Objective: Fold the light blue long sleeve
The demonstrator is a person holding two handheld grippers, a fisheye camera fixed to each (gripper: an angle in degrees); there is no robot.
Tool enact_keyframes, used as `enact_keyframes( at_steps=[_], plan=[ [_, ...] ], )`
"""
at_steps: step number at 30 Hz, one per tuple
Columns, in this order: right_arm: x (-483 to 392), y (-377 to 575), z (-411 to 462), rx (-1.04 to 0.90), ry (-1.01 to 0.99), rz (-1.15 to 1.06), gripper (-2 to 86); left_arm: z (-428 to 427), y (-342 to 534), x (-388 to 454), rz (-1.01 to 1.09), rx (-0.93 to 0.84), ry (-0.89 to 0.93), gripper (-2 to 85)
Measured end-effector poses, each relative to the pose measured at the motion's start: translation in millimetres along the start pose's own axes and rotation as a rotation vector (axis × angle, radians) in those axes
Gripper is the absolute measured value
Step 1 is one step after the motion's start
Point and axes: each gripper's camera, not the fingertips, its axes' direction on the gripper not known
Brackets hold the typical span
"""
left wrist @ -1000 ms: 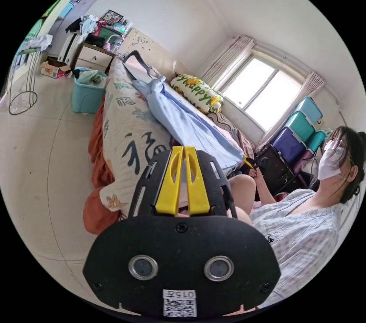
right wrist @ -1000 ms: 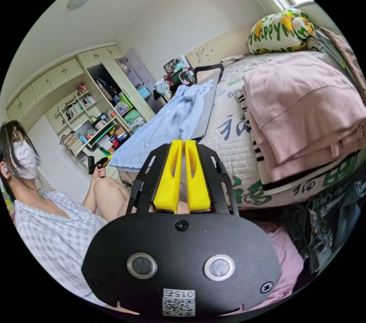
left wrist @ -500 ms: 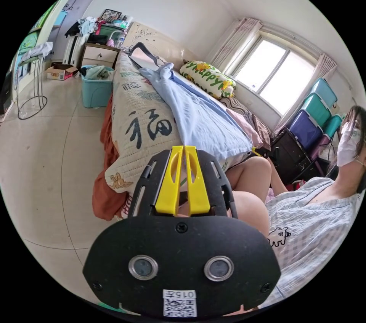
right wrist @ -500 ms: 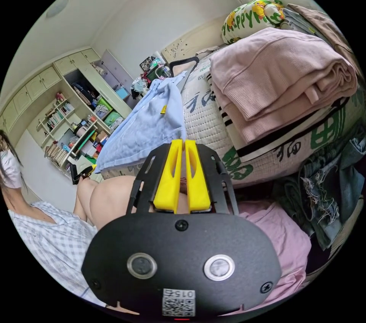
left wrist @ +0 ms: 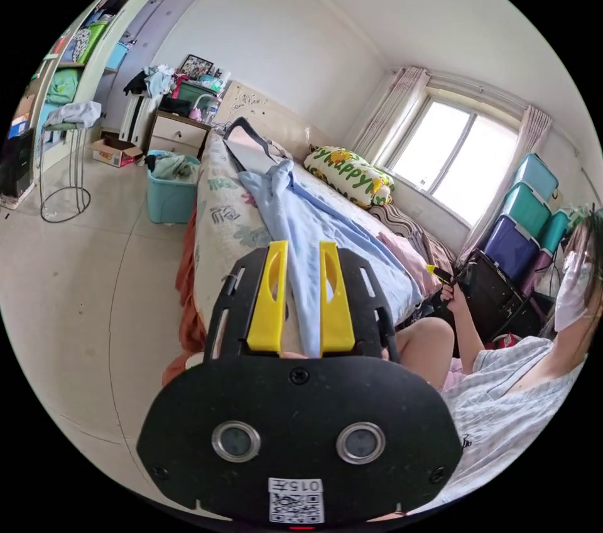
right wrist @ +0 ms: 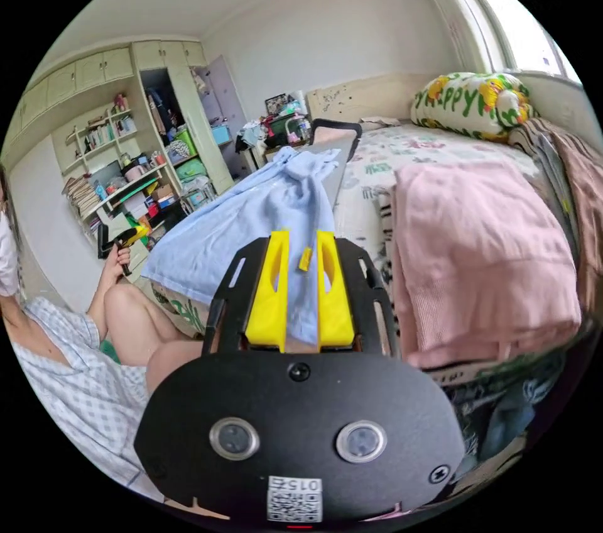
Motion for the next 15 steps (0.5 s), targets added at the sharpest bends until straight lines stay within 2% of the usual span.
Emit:
enact_keyframes(
  at_steps=[7, 11, 15],
  plan=[
    [-22, -126, 124, -0.104, -0.027, -0.096, 9.5, 100, -115, 44, 0.146, -0.056, -0.069, 12.5],
    [-35, -183, 216, -0.183, -0.044, -0.135, 10.1, 194, -164, 59, 0.244, -0.13, -0.229, 12.4],
    [-32, -233, 312, -0.252, -0.045, -0.108, 10.4, 295, -211, 25, 0.114, -0.204, -0.227, 13.5]
  ],
)
